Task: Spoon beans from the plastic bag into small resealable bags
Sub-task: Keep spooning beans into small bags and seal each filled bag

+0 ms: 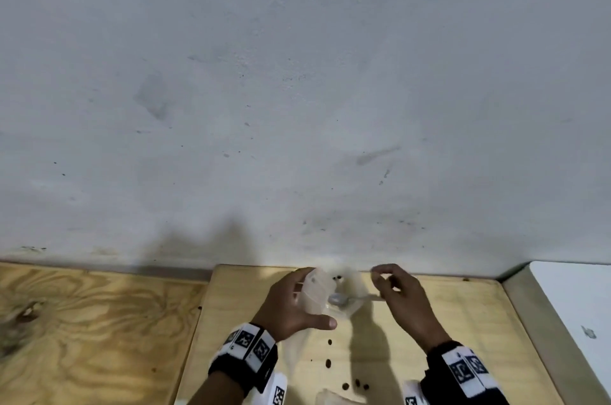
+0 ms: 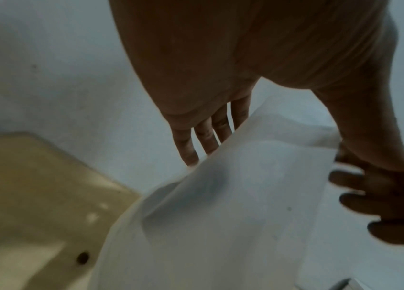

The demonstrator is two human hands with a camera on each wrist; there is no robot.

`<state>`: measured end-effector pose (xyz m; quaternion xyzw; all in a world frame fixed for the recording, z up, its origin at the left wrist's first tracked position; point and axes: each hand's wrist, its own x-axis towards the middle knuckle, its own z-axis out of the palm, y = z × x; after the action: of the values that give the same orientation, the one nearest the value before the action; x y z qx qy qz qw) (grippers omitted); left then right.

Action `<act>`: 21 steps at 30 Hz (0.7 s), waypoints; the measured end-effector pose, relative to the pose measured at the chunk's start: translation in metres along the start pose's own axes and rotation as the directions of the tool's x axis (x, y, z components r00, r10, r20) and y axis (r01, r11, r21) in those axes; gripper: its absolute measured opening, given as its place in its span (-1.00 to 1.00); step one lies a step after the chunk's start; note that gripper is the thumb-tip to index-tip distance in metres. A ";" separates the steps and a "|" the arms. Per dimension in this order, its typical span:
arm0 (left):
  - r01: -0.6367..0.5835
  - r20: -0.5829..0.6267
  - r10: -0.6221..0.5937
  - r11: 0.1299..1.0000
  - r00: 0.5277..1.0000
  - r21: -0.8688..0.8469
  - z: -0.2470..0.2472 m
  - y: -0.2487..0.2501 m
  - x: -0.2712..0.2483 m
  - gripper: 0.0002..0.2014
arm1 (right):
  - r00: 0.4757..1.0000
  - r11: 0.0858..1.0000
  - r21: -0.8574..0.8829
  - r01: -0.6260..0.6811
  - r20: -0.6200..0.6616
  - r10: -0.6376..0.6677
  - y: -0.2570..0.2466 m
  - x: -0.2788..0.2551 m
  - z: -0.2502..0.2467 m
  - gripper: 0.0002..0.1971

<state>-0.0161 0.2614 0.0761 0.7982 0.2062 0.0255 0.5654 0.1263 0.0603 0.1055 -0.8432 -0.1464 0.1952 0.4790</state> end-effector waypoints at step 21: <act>0.042 -0.043 -0.065 0.907 0.997 -0.418 -0.035 0.047 -0.017 -0.81 | 0.973 0.967 0.152 0.206 0.077 -0.219 -0.067 -0.022 0.012 -0.70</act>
<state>-0.0270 0.2740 0.1351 0.6522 0.2335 0.0755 0.7172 0.0976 0.0933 0.1619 -0.7761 -0.2437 0.1919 0.5491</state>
